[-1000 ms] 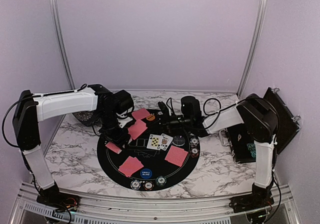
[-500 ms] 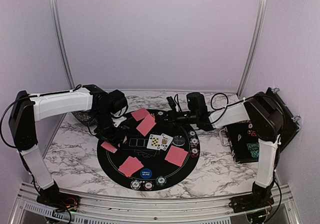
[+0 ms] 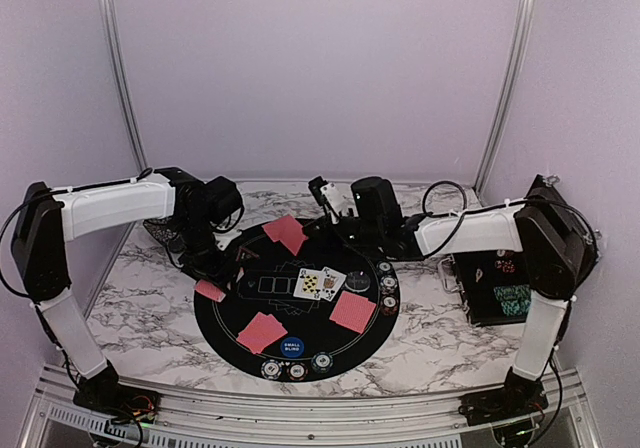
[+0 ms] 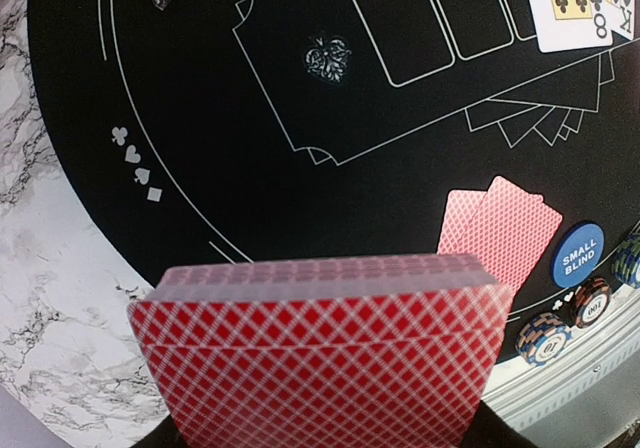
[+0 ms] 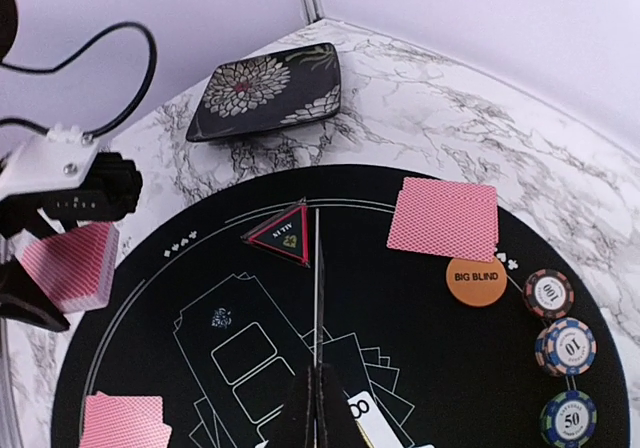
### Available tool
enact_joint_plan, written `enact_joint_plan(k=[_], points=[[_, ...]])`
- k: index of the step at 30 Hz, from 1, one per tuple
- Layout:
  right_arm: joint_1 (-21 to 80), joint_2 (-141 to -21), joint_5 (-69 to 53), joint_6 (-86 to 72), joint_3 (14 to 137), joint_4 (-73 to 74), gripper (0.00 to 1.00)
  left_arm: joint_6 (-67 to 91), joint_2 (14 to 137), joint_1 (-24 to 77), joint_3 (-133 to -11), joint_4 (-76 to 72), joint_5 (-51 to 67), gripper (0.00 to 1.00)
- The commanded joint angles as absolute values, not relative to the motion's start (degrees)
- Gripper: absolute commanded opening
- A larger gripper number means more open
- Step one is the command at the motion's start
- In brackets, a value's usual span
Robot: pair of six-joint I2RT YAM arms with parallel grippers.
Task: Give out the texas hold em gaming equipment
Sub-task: Flop the poker card in the community card area.
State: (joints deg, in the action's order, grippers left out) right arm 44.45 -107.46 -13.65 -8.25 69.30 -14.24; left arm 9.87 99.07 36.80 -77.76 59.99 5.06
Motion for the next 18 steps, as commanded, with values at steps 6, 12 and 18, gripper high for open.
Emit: enact_joint_plan(k=[6,12,18], points=[[51.4,-108.35,5.27,14.73,67.29,-17.65,0.0,9.93,95.84,35.95,-76.42,60.14,5.71,0.57],[53.37,-110.16,7.31,21.59,66.08,-19.94,0.0,9.91,95.7,35.95,-76.33,60.12,5.77,0.57],[55.17,-112.42,9.45,24.68,66.6,-20.46,0.0,9.93,95.71,35.95,-76.37,60.12,6.04,0.57]])
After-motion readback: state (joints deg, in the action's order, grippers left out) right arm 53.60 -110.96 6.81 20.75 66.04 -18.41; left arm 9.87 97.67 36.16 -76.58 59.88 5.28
